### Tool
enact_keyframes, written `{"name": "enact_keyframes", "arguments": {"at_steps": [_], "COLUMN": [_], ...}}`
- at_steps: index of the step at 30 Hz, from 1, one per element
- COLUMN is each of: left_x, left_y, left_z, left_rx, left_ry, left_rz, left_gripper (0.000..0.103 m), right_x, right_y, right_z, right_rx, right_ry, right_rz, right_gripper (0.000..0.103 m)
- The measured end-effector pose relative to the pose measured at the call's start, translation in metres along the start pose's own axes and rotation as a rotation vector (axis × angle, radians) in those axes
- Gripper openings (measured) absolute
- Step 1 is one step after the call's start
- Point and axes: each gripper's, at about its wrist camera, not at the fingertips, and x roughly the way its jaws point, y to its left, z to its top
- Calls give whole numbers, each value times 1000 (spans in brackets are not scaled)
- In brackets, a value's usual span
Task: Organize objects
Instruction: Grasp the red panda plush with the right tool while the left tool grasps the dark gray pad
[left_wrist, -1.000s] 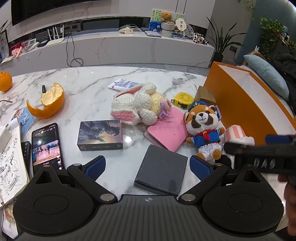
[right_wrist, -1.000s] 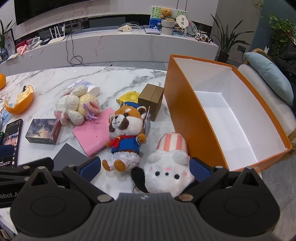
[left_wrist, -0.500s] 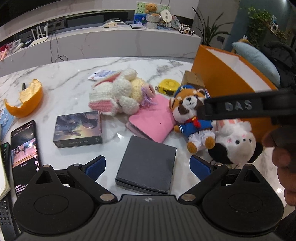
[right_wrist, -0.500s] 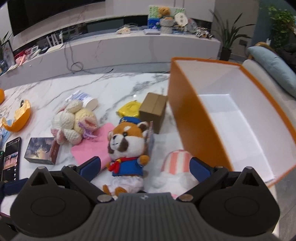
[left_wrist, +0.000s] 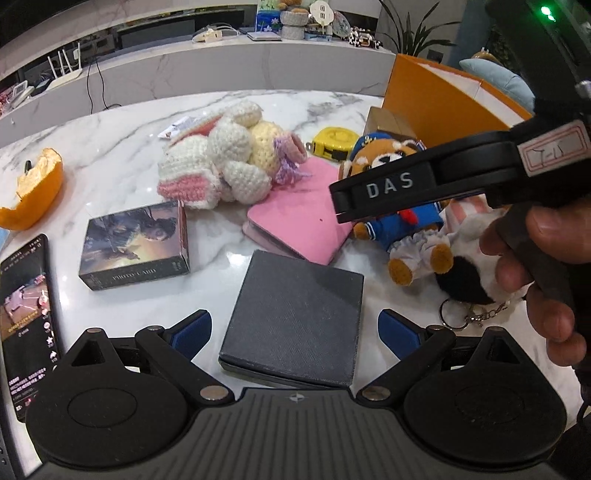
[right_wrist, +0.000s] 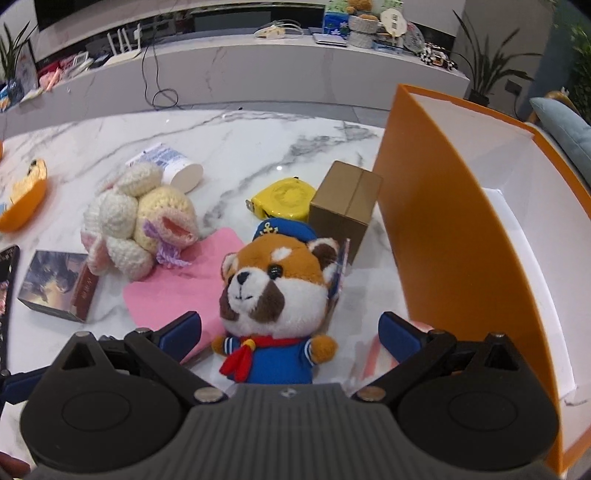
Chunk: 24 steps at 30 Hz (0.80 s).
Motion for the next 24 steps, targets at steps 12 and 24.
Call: {"name": "enact_keyframes", "arguments": {"at_steps": [12, 24], "left_x": [15, 12], "left_y": [-1, -2], "left_z": [-4, -6], "left_rx": [33, 64], "left_ry": [24, 18], "left_rz": [10, 52], "left_gripper": [101, 89], "right_x": [19, 21], "right_y": [3, -1], "right_z": [-1, 5], "right_rx": [-27, 22], "right_ry": [21, 19], "right_rz": [21, 125], "right_gripper": [100, 73]}}
